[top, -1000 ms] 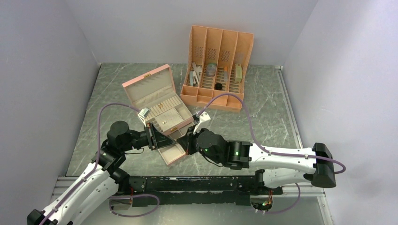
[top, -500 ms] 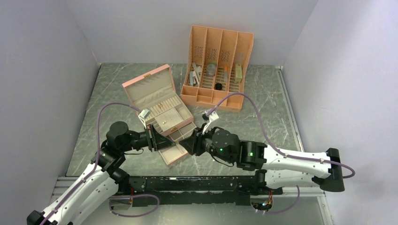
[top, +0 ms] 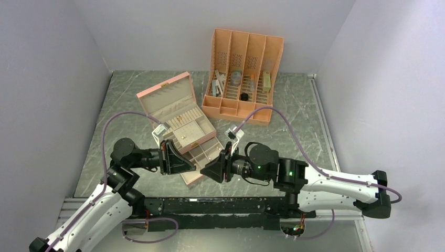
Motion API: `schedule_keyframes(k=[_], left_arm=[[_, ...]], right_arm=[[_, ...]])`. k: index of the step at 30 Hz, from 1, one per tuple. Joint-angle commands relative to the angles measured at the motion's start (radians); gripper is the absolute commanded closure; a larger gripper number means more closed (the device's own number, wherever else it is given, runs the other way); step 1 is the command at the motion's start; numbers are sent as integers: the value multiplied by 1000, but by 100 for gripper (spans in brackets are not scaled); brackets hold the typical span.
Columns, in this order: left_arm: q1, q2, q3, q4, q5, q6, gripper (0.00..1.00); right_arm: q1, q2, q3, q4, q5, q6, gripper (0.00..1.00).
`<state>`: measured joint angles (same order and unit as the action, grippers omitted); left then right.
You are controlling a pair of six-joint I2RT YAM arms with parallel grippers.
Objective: Organize the mixed jewelry
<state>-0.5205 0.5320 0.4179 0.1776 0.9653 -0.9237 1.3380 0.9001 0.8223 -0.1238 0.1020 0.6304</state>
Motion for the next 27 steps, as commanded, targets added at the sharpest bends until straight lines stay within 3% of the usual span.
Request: schedule_keyframes(k=[1, 9, 27], left_arm=[[7, -13, 29, 153, 109, -51, 95], [7, -13, 9, 278, 146, -129, 95], [7, -26, -2, 306, 159, -146, 95]], right_arm=[[-10, -8, -15, 74, -87, 10, 59], [-14, 27, -1, 146, -153, 17, 58], [-20, 39, -12, 243, -201, 33, 66]])
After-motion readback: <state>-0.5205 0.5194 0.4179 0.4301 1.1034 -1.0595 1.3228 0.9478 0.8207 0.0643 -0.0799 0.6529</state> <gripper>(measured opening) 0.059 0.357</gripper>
